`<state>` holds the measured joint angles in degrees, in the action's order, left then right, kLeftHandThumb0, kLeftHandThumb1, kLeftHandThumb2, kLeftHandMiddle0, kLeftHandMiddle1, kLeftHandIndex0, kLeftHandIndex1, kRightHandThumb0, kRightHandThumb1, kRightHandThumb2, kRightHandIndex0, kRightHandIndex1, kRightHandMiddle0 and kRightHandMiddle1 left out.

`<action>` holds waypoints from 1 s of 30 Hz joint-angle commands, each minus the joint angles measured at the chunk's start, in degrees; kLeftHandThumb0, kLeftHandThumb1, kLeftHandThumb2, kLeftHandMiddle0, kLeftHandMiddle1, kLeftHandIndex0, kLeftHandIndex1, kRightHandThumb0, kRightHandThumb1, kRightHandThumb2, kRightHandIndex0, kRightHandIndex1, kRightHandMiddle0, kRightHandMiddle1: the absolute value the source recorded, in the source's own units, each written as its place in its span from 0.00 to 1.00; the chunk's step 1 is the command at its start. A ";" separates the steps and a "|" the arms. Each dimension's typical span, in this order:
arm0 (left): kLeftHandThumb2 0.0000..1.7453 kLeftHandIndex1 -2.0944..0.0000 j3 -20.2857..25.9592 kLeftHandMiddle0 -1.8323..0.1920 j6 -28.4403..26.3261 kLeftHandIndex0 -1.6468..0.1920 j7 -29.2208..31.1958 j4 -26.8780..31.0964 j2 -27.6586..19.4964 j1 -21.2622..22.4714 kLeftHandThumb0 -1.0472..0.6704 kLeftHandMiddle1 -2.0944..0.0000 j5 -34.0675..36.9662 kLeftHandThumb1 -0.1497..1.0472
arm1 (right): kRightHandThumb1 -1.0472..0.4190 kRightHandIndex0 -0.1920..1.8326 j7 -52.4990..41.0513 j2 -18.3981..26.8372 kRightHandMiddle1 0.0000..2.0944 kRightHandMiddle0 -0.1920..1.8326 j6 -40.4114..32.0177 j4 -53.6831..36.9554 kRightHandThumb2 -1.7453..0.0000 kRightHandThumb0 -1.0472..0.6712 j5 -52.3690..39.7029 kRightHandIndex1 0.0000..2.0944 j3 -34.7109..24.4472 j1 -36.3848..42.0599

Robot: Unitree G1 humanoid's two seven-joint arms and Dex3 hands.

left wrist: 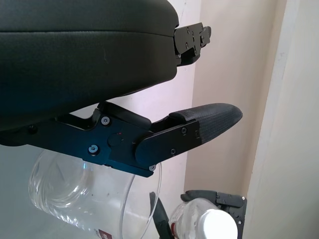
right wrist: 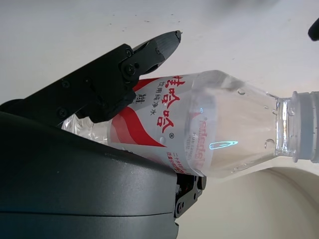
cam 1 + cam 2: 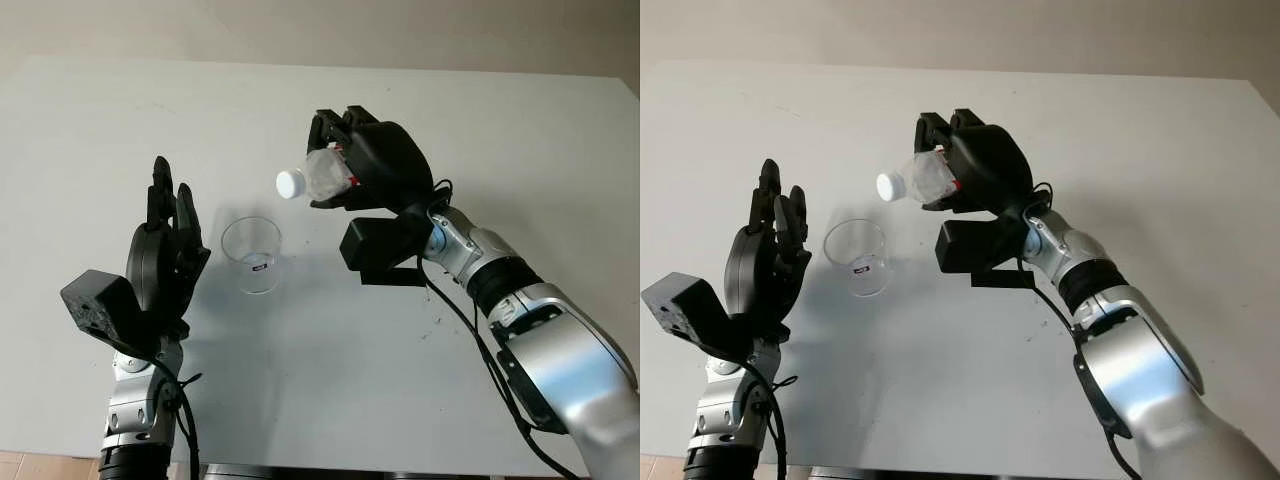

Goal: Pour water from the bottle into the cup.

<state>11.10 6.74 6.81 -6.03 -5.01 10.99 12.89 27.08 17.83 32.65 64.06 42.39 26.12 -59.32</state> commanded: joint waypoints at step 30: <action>0.43 0.97 -0.58 0.97 1.49 0.99 -0.47 0.32 0.95 -0.47 0.17 0.98 -0.30 1.00 | 0.01 0.66 14.82 -0.43 1.00 0.48 -5.18 -2.26 0.96 0.49 12.28 1.00 9.64 -6.94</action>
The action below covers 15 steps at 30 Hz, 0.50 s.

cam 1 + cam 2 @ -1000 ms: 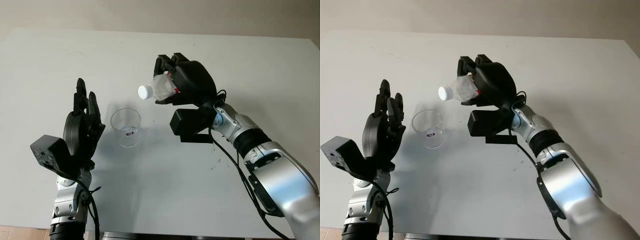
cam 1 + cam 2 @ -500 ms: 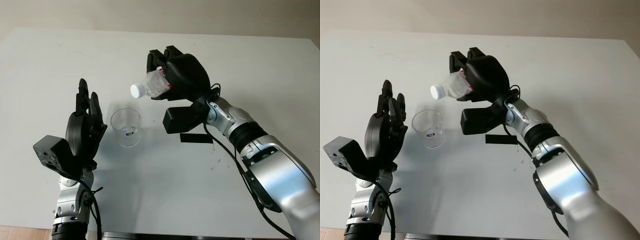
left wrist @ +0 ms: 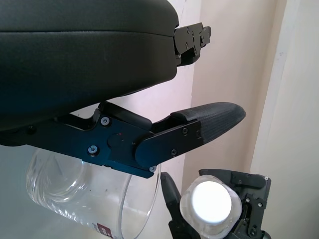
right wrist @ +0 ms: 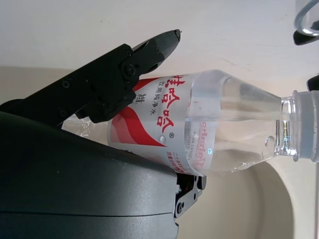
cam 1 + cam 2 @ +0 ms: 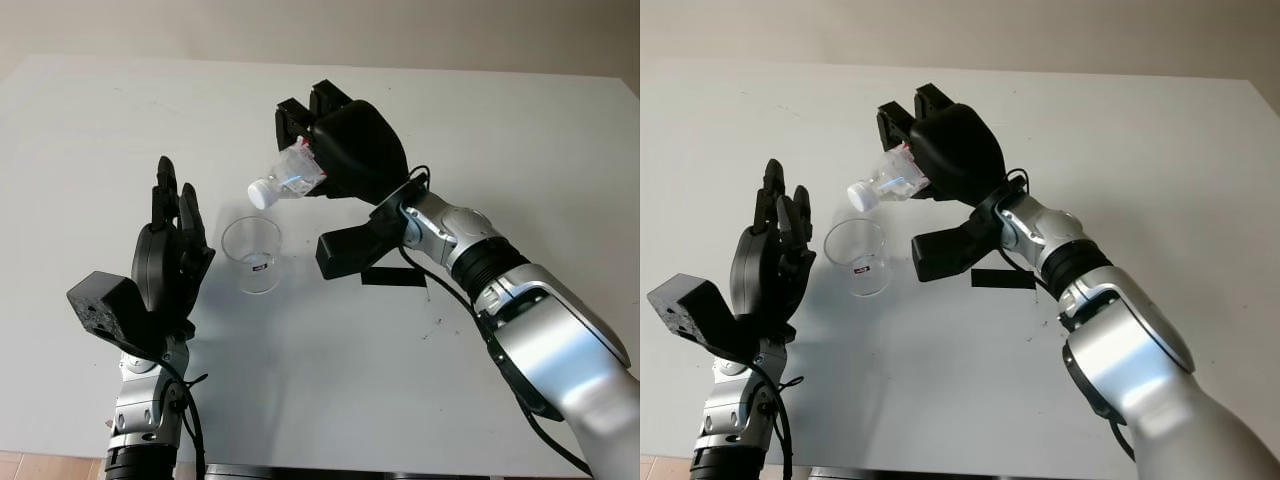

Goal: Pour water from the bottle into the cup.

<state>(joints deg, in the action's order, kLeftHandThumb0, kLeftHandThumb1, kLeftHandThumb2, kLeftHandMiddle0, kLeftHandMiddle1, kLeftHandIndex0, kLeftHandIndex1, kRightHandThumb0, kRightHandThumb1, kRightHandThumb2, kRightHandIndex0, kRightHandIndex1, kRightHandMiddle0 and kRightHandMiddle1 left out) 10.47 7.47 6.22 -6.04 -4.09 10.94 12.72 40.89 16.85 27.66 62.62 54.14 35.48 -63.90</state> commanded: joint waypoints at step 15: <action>0.43 0.97 -0.11 0.97 0.36 0.98 0.11 0.31 -0.09 -0.11 0.16 0.97 -0.22 1.00 | 0.01 0.67 9.66 1.82 1.00 0.48 -1.74 -0.73 0.94 0.46 8.29 1.00 6.39 -4.58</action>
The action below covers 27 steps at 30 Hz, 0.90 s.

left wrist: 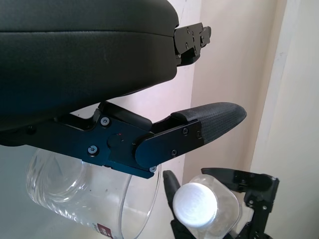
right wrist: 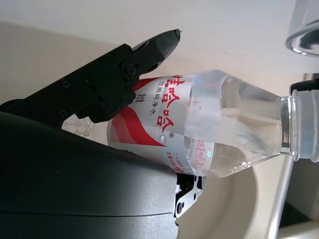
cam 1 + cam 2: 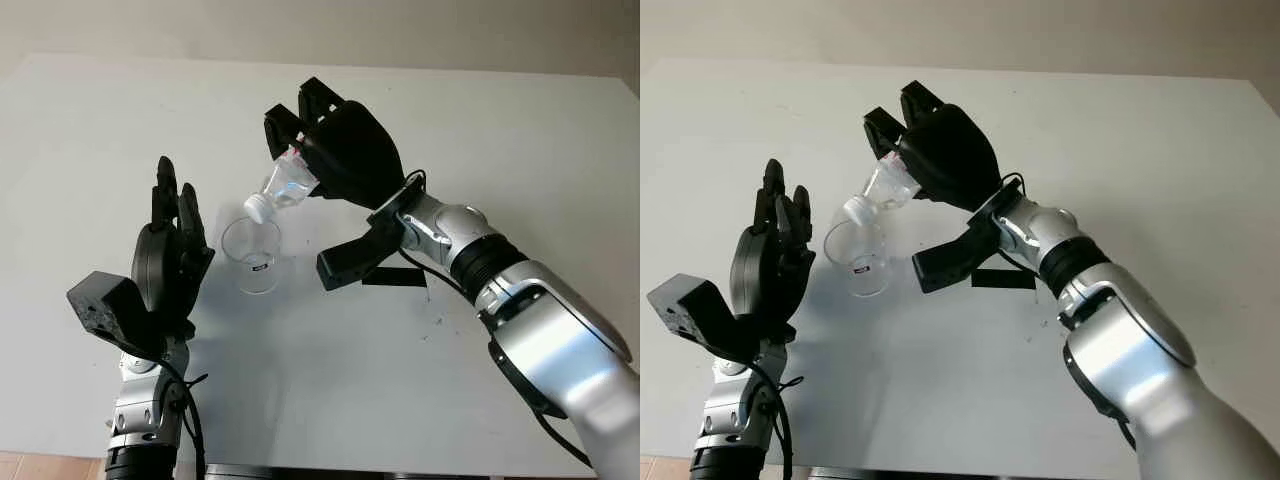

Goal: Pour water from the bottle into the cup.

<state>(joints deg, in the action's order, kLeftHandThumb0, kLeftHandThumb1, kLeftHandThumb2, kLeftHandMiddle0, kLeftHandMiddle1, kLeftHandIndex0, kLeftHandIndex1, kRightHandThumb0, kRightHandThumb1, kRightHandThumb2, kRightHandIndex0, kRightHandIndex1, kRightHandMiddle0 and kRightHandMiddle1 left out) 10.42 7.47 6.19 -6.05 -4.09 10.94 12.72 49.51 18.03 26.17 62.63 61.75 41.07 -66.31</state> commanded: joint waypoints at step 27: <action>0.44 0.97 -0.03 0.96 0.71 0.98 0.26 -0.72 -0.32 0.40 0.16 0.97 -0.37 1.00 | 0.04 0.67 3.93 0.97 1.00 0.49 -2.17 -0.78 0.97 0.42 2.94 1.00 3.45 -2.90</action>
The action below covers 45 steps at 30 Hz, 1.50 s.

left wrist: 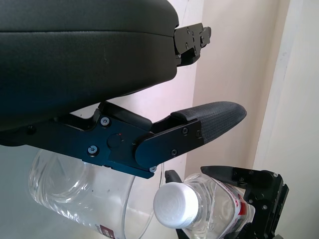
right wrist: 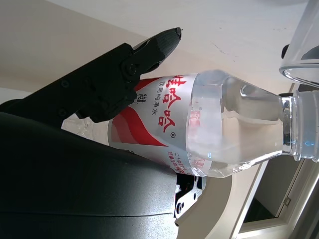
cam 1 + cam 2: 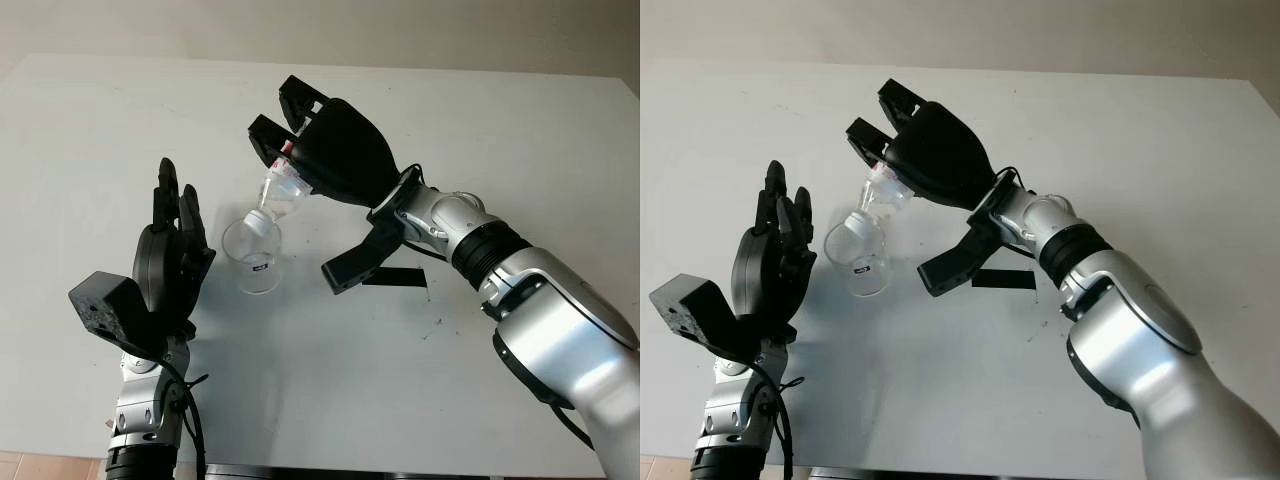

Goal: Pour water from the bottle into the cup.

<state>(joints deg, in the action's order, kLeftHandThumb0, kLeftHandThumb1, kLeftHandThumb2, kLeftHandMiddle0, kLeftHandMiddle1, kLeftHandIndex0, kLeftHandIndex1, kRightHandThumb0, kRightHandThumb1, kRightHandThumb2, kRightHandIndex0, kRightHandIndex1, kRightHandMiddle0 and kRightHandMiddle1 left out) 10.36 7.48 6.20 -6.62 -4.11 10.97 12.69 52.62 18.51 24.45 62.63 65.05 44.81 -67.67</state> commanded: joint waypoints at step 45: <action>0.43 0.98 0.35 0.97 0.83 0.99 1.82 -0.13 -0.61 -0.78 0.16 0.98 0.50 1.00 | 0.00 0.72 -68.59 -2.94 1.00 0.47 -58.74 -68.01 0.85 0.43 -86.38 1.00 -51.65 41.49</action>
<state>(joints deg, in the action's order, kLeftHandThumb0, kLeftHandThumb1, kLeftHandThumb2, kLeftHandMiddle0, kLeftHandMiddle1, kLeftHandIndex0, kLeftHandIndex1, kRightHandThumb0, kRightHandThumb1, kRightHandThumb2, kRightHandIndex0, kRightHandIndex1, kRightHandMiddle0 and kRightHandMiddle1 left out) 10.40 7.63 7.64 -6.74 -4.38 10.53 12.96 -15.88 15.82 -33.87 -3.58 -20.77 -6.29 -27.00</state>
